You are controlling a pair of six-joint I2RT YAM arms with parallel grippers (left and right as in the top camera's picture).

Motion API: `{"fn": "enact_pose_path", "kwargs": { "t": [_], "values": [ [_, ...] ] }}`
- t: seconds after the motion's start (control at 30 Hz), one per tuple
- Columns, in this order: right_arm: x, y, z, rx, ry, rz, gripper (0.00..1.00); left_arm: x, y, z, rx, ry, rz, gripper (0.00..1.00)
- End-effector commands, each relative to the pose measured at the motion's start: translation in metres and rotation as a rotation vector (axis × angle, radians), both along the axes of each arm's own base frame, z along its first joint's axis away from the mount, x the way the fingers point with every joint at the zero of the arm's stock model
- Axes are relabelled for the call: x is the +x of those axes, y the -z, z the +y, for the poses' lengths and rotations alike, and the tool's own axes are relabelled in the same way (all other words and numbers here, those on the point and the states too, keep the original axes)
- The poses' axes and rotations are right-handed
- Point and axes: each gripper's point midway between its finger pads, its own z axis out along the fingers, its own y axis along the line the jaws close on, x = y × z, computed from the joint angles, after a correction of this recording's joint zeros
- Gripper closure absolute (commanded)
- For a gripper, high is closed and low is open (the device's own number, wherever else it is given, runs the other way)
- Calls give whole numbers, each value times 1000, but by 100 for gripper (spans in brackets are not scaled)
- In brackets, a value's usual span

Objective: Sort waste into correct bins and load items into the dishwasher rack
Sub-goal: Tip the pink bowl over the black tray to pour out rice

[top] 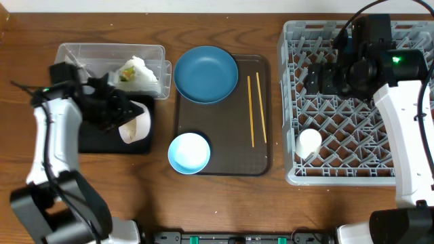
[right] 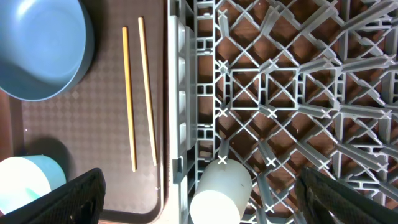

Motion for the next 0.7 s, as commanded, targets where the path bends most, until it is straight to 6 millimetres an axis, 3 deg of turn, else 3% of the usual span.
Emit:
{"fn": "enact_pose_path", "kwargs": {
  "t": [0.0, 0.2, 0.37, 0.67],
  "values": [
    [1, -3, -2, -8, -10, -11, 4, 11, -17, 2, -245, 2, -127, 94],
    [1, -3, -1, -8, -10, -10, 4, 22, -13, 30, -500, -117, -154, 94],
    [1, -3, -1, -8, -10, -10, 3, 29, -26, 49, -720, -206, -217, 94],
    [1, -3, -1, -8, -10, -10, 4, 25, -26, 79, -757, -301, -224, 94]
  ]
}}
